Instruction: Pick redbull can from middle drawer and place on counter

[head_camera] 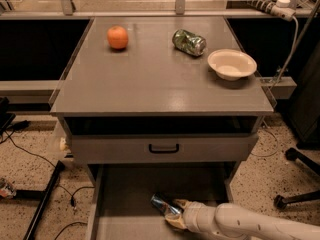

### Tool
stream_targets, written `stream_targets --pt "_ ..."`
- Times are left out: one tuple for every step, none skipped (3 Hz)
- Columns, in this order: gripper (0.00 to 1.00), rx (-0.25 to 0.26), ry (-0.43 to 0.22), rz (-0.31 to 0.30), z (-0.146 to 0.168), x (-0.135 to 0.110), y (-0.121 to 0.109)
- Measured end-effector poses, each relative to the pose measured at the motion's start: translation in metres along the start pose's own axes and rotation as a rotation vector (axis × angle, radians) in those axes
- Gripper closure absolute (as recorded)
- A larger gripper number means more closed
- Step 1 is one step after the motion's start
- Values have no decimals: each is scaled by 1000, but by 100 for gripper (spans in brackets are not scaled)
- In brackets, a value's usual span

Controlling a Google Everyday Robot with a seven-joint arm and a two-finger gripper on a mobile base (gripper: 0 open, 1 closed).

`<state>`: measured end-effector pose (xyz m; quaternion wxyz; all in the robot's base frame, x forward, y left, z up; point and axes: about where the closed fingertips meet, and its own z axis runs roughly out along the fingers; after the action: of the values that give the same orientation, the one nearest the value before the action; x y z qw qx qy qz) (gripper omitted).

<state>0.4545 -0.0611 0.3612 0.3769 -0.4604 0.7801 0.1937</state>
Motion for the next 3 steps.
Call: stream_targets --pt "100 -19 -23 -8 -15 -10 1" --pt "100 -37 -72 -30 -44 -27 -4" --pt "100 -59 -106 -62 -79 -44 -9"
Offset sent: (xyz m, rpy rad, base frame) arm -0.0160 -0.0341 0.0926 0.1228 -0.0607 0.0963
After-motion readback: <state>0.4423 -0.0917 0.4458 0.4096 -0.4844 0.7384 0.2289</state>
